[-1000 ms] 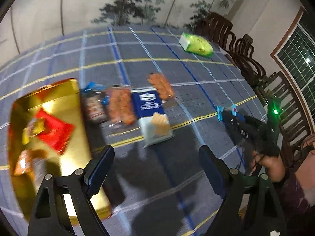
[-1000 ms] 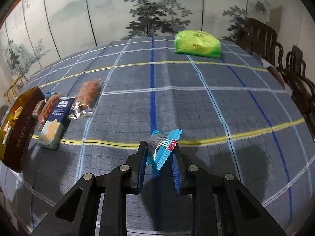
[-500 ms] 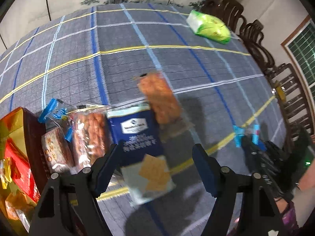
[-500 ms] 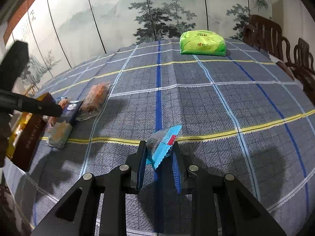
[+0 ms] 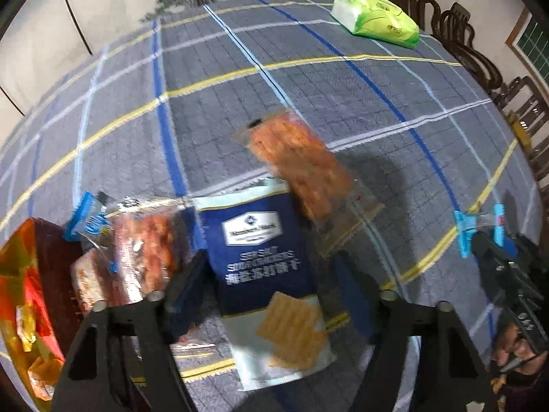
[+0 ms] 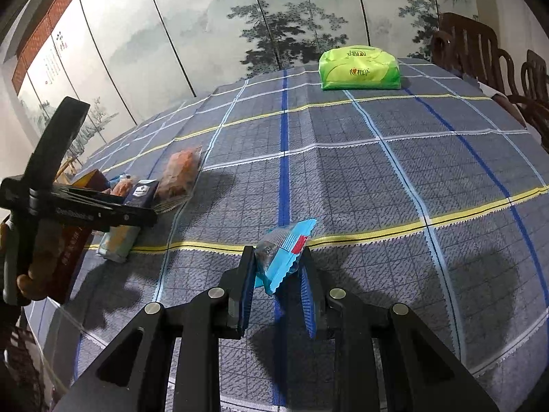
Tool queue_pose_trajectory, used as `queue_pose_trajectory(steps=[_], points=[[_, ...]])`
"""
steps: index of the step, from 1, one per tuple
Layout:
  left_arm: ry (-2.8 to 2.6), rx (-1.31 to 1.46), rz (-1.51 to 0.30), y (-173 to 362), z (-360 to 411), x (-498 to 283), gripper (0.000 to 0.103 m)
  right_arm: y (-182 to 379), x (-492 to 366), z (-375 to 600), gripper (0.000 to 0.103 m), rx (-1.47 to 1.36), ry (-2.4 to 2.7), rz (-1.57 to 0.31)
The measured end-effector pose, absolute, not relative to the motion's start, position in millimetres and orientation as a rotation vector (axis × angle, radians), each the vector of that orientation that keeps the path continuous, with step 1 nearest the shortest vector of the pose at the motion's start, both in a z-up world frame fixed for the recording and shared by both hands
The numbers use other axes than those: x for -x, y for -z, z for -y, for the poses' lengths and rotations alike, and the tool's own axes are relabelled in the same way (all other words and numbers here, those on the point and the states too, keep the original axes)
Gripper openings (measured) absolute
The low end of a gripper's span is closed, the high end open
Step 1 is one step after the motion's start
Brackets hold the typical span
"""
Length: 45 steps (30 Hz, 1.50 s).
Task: Organize snacks
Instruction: 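Grasp the blue Member's Mark soda cracker pack with the left tool, then carry the cracker pack into the gold tin and open the left tool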
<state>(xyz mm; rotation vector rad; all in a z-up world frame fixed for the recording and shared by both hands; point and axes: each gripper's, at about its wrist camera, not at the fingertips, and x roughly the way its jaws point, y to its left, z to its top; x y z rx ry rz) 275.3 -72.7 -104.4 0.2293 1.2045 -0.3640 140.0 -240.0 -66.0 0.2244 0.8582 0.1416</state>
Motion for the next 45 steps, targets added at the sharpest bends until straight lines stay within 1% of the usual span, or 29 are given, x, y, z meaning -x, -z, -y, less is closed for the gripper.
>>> queue_pose_trajectory(steps=[1,2,6,9,14,21,27,36,45], points=[[0.368,-0.229,-1.185,103,73,-273,0.049,66,-140,240,0.025,-0.226,-0.142,-0.858],[0.382,-0.223,-1.183,102,75,-271,0.047,66,-140,240,0.025,-0.224,-0.141,-0.858],[0.373,-0.235,-1.140,102,81,-254,0.047,66,-141,240,0.025,-0.224,-0.139,-0.859],[0.372,-0.164,-1.131,98,78,-238,0.047,67,-141,240,0.025,-0.227,-0.139,-0.860],[0.390,-0.069,-1.082,74,70,-199,0.047,68,-142,239,0.025,-0.228,-0.130,-0.861],[0.388,-0.029,-1.059,50,56,-161,0.047,67,-143,231,0.025,-0.188,-0.106,-0.866],[0.347,-0.004,-0.984,21,26,-140,0.047,66,-142,227,0.025,-0.158,-0.087,-0.868],[0.221,0.005,-0.895,-3,-34,-131,0.047,66,-143,221,0.025,-0.115,-0.056,-0.874],[0.102,0.008,-0.858,-1,-82,-138,0.045,66,-143,218,0.025,-0.092,-0.046,-0.877]])
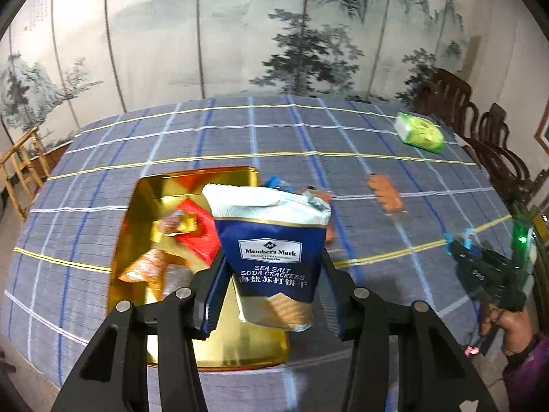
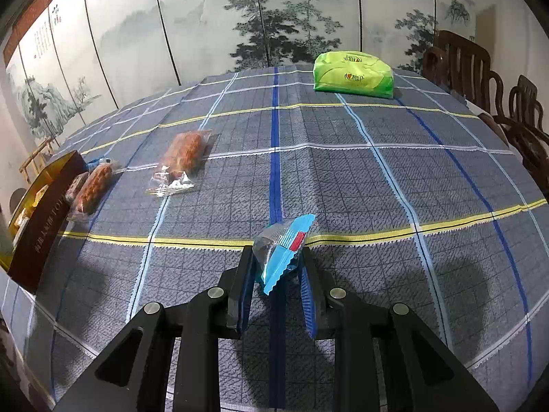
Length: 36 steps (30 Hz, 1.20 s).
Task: Organize snacks
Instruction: 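Carry the cracker pack into the gold tin and open the left tool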
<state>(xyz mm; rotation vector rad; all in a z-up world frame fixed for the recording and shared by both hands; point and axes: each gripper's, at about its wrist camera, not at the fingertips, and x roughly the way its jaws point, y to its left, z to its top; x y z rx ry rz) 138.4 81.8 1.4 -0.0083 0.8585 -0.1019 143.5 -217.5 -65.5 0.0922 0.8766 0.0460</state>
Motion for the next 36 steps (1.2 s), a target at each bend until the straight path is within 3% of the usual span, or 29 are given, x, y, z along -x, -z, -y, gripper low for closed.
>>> queue_pose_trajectory(steps=[36], points=[[0.023,-0.059,-0.879,37,-103,-166,0.045,66,-145,210,0.025,-0.038,-0.016,-0.882]])
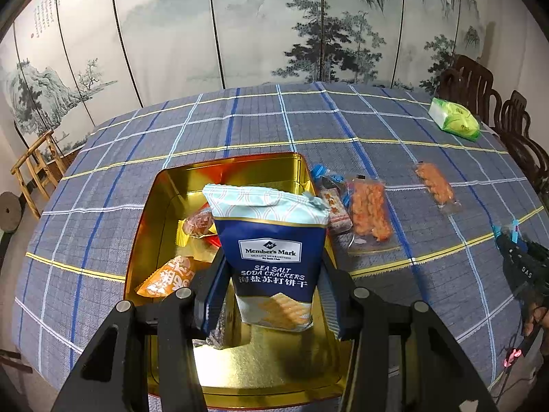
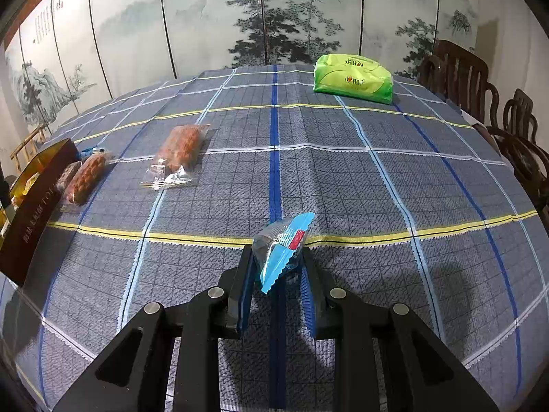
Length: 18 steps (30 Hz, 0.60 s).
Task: Organize snacks
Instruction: 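Carry the cracker pack into the gold tin and open the left tool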
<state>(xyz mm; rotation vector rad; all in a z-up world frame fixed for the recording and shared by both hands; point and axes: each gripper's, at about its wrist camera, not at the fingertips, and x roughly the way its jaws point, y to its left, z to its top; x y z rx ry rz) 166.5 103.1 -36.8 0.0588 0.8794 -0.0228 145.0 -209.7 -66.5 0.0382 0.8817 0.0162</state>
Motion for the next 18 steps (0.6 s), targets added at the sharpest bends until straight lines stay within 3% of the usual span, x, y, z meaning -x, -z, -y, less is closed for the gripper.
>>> queue_pose_trajectory(steps=[18], points=[[-0.008,-0.089,-0.894,44.7,-103.0,-168.3,0.045,66.3,-145.5,208.2,0.025,-0.034,-0.016,-0.882]])
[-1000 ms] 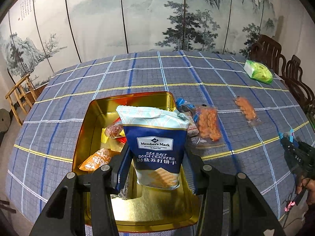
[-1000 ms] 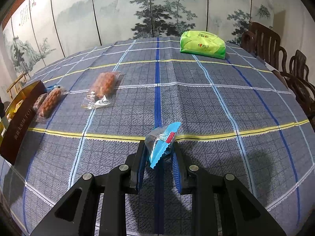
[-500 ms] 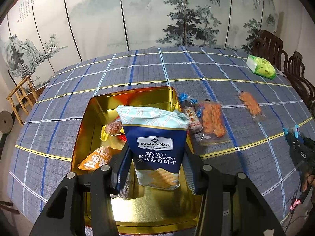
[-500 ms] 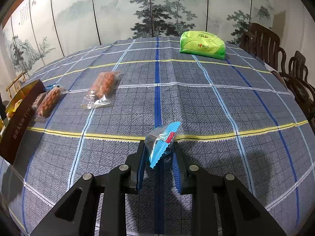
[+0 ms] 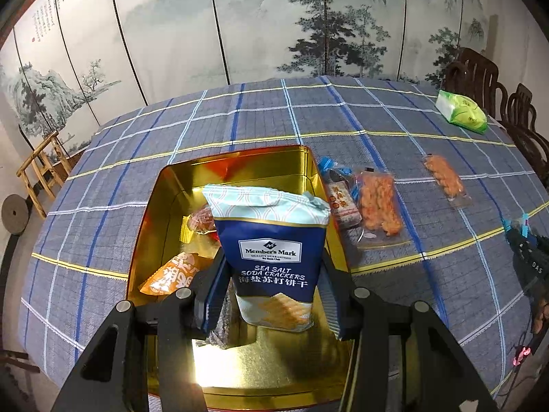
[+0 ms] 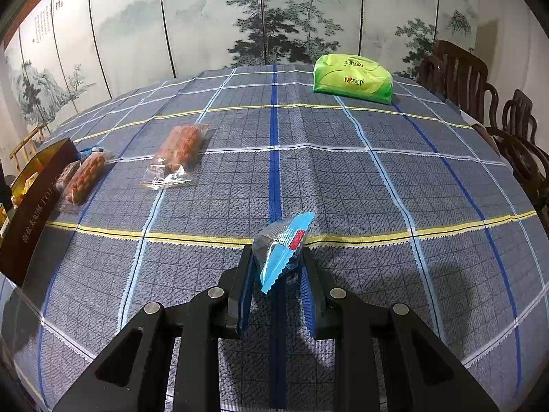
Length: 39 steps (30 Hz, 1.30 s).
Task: Organize snacks
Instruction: 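Carry the cracker pack into the gold tin and open the left tool, then carry the blue candy into the gold tin and open the right tool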
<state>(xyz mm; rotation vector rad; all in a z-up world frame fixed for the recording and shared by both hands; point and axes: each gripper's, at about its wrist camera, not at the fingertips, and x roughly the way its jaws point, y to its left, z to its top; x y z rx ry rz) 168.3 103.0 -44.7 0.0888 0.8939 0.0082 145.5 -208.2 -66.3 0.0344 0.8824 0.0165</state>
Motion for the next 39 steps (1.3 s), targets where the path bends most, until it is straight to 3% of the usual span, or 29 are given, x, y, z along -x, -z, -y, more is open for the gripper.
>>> queue_pose_trajectory(steps=[6,8,13,23,31,39], points=[[-0.020,-0.132,-0.866,40,-99,-163,0.053,66,-146,209,0.025,-0.030,-0.008,-0.885],[-0.028,-0.144,-0.846,35,-99,-161,0.064,66,-146,209,0.025,-0.019,-0.001,-0.887],[-0.044,-0.129,-0.806,24,-108,-154,0.078,64,-148,209,0.025,-0.025,0.003,-0.910],[-0.089,-0.031,-0.787,19,-149,-123,0.083,26,-157,170,0.025,-0.071,-0.128,-0.879],[-0.141,-0.009,-0.805,24,-181,-87,0.084,-31,-170,68,0.025,-0.040,-0.423,-0.813],[-0.148,-0.007,-0.786,16,-193,-72,0.086,-28,-199,-39,0.025,0.035,-0.645,-0.867]])
